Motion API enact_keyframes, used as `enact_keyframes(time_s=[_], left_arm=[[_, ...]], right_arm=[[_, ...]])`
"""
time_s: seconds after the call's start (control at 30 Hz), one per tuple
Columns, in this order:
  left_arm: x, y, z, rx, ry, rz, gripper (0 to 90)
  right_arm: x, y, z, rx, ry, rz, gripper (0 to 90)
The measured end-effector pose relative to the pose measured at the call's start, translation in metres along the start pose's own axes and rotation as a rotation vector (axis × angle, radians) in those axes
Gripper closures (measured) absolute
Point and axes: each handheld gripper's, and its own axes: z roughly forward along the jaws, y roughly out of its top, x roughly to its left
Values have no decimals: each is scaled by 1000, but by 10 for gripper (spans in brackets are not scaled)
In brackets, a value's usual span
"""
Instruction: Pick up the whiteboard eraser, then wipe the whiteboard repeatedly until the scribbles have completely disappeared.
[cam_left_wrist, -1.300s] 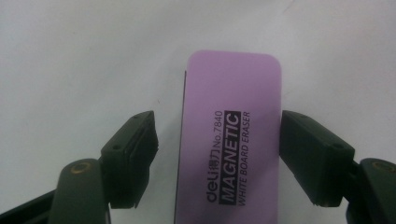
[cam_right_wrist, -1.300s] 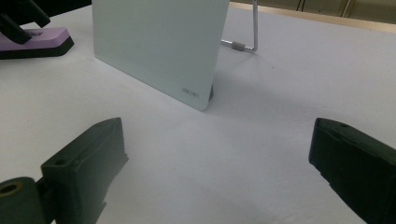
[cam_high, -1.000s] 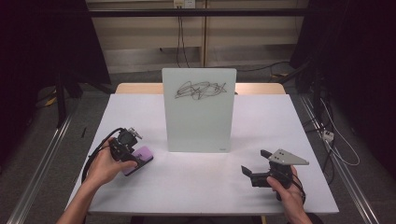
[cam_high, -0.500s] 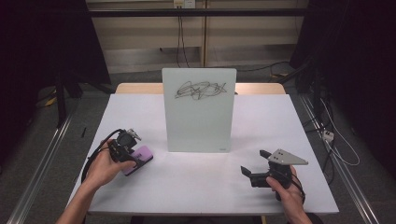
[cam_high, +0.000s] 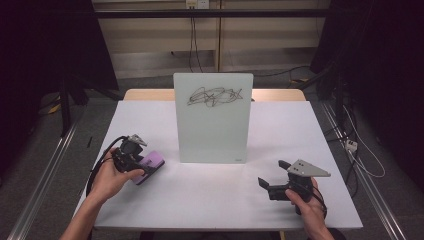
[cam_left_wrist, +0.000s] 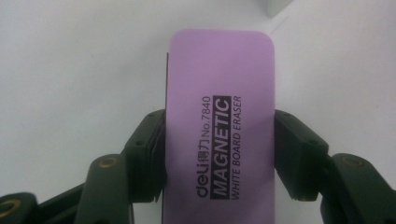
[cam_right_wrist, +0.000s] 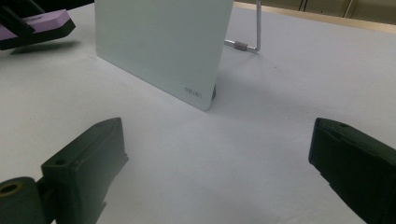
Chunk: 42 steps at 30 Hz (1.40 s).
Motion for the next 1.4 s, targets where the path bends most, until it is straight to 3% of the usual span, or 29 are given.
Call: enact_keyframes(time_s=[0.1,0.17,0.23,0.4,0.67,0.83,0.93,1.1,1.23,1.27,1.4], left_arm=[[0,0,-4,-35,-1,-2,412],[-2,-2,-8,-102,-1,-12,412],[-4,-3,-10,-138,-3,-13,412],[-6,-3,-16,-206,4,-20,412],[-5,-5,-20,-271,15,-25,412],[-5,-4,-29,-360,55,-58,412],[-5,-4,-31,-384,50,-58,412],[-9,-5,-38,-441,96,-33,412],[-9,-6,-41,-487,94,-31,412],[-9,-6,-43,-524,85,-40,413],[-12,-5,-45,-551,93,-29,413]], right_arm=[[0,0,0,1,-1,-1,35],[0,0,0,0,-1,-1,36],[0,0,0,-1,0,-1,35],[-1,0,0,1,-8,7,35],[-1,0,2,3,-16,16,36],[-1,0,0,1,-11,12,36],[-1,0,0,-1,-6,9,36],[-1,0,0,2,4,7,36],[-1,0,-1,-1,5,5,36],[0,0,-1,-2,5,6,36],[-1,0,0,0,0,9,36]])
